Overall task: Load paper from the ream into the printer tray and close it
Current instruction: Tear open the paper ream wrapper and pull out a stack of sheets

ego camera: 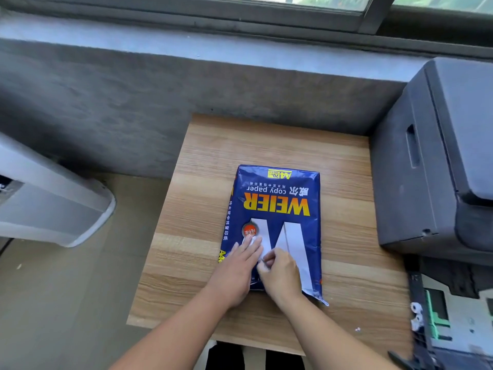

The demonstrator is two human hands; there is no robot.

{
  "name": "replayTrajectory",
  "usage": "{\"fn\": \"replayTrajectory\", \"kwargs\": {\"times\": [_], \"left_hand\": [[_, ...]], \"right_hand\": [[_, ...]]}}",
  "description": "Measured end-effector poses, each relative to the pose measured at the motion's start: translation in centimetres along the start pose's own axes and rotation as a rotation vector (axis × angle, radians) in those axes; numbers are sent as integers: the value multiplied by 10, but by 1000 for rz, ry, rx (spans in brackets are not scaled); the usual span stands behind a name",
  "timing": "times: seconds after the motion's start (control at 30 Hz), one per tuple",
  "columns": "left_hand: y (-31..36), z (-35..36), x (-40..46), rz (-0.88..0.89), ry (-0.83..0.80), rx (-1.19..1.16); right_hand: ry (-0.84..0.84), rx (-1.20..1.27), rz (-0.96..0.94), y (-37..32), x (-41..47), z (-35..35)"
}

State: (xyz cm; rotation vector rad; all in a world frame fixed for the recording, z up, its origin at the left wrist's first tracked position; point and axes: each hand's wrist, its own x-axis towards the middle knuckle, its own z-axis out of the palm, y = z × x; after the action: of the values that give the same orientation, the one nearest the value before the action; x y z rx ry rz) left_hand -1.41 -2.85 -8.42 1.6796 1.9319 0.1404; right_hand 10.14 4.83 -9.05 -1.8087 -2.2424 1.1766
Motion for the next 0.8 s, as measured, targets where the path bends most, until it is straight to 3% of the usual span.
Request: {"fn": "replayTrajectory", "kwargs": {"times": [0.13,0.2,0.3,0.43,0.6,0.8], "left_hand": [[-3,1,0,13,-17,10],[-3,-1,1,18,-44,88],[-1,3,2,5,-49,198],[-6,16,-3,-3,20,302],[-12,22,-12,45,77,285],[-20,23,-25,171,18,347]], "right_hand": [[-74,-13,-189,12,-9,-14],[-160,-74,-448,28,-33,-23],[-222,-396,-812,62,-82,-22],[-108,-397,-709,82,-105,-9],[0,-325,-740,69,-115,-17],[70,-293,-603,64,-130,-14]]}}
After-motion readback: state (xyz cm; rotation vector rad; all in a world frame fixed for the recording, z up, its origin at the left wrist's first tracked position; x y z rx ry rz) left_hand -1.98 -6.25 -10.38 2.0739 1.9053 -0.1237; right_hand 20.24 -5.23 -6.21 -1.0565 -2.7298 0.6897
